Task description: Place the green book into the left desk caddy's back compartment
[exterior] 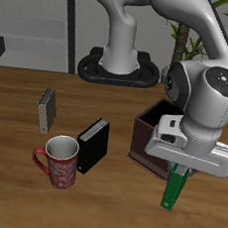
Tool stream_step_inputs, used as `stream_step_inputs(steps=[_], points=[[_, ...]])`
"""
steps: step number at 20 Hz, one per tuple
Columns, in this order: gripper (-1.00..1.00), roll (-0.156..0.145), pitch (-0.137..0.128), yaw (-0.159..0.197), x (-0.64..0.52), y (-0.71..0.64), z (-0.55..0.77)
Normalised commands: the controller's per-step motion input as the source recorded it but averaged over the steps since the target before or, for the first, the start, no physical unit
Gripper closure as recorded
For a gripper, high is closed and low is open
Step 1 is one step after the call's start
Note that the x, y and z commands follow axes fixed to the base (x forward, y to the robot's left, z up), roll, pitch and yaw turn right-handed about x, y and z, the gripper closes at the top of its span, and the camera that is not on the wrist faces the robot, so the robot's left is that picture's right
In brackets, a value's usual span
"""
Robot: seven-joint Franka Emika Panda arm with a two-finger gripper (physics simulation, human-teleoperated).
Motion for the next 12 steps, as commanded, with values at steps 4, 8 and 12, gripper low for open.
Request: stream_step_inputs(steps=[4, 8, 12], points=[[1.00, -0.019, -0.055, -0.006, -0.23, -0.06, 0.49], [1.00, -0.013, -0.049, -0.018, -0.19, -0.09, 0.41], [1.00, -0.035, -0.036, -0.017, -0.26, -0.11, 0.46]])
